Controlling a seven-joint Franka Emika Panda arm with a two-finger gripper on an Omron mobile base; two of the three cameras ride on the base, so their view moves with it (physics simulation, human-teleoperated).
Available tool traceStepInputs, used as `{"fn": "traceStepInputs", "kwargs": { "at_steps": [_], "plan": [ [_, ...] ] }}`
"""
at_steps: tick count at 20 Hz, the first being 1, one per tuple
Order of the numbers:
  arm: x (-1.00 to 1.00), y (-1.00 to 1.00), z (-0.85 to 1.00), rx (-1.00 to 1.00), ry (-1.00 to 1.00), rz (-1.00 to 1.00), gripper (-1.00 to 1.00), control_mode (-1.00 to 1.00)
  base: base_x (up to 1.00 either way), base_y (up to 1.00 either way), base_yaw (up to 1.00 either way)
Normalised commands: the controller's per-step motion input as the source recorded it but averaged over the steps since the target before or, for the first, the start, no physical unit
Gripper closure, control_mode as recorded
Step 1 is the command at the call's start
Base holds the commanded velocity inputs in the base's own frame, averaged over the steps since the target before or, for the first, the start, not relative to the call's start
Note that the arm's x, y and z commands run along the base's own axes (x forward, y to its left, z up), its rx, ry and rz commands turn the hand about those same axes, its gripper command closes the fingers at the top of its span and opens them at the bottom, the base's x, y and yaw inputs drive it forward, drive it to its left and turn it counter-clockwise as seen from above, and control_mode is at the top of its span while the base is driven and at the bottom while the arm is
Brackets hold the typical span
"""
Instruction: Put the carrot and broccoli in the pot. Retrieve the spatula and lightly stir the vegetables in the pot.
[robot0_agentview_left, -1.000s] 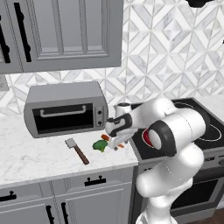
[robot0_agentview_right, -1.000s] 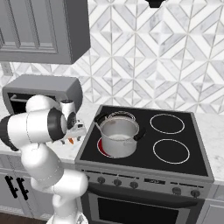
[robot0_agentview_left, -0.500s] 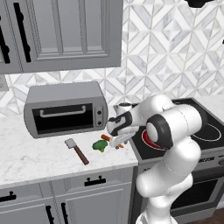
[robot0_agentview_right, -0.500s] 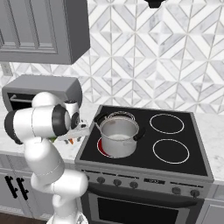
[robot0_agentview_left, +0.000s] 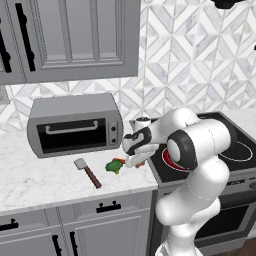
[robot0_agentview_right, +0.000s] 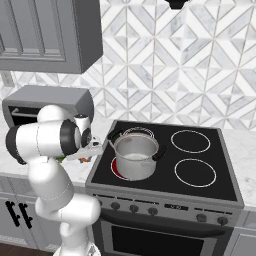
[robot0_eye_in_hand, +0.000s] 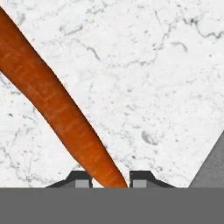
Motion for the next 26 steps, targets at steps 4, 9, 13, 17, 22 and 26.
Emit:
{"fn": "traceStepInputs", "kwargs": {
  "at_steps": [4,9,13,17,22,26],
  "plan": [
    [0.0,0.0,0.0,0.0,0.0,0.0,1.0,-1.0,0.0,0.0,0.0],
    [-0.08,0.0,0.02,0.0,0.0,0.0,1.0,-1.0,0.0,0.0,0.0],
    [-0.77,-0.16,0.64,0.01,-0.11,0.0,1.0,-1.0,0.0,0.0,0.0],
    [-0.79,-0.18,0.97,0.0,-0.1,0.0,1.0,-1.0,0.0,0.0,0.0],
    [-0.9,-0.2,1.0,0.0,-0.07,0.04,1.0,-1.0,0.0,0.0,0.0],
    [-0.92,-0.09,1.0,0.0,-0.1,0.08,1.0,-1.0,0.0,0.0,0.0]
  ]
}}
